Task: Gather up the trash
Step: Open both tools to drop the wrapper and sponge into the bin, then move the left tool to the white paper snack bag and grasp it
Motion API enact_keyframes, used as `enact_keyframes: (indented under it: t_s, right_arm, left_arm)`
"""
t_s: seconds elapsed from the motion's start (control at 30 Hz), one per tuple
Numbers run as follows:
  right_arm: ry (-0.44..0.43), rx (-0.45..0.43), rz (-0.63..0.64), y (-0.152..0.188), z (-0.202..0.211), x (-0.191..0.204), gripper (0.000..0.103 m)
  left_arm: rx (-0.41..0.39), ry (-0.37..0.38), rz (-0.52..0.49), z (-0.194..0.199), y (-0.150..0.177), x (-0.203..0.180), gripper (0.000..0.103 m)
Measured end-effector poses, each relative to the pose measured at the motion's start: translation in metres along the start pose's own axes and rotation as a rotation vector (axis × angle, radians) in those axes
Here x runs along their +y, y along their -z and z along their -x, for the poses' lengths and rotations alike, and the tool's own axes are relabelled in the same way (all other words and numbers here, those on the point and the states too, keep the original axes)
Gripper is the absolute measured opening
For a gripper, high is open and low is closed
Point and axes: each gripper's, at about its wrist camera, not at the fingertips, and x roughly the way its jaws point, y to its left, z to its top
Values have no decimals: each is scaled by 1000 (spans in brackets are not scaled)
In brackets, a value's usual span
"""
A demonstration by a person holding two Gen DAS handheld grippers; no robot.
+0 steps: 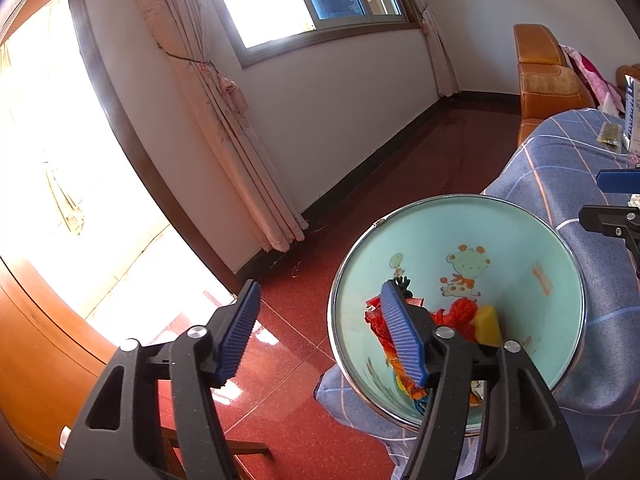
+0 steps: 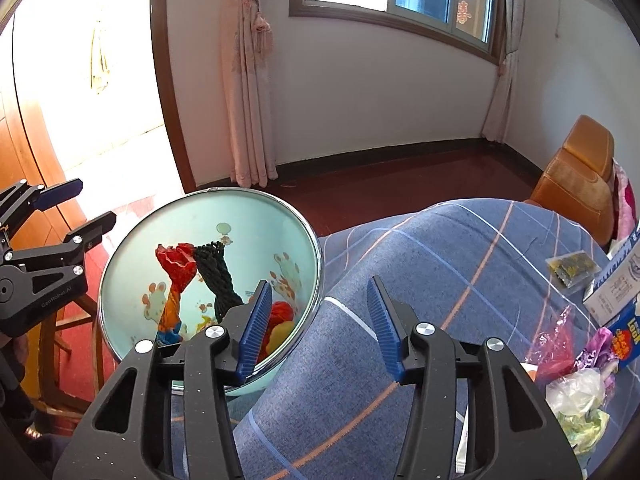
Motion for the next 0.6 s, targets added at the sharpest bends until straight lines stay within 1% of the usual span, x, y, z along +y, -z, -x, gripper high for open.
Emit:
enact_keyframes:
  t_s: [0.3,0.37,0.47,0.6]
  right_arm:
    - [9,-2,-16,3,5,-2,52]
    - [15,-1,-26,4,8,-3,52]
    - [28,-17,-59,11,23,-8,56]
    - [69,-35,-118,29,53,-26,56]
  left_arm:
    - [-6,5,-2,4,-1,-1,67]
    - [-10,10,0,6,-2,-1,69]
    - [-20,19,-1,9,-2,-4,72]
    - [-25,53,-16,15,-1,-17,73]
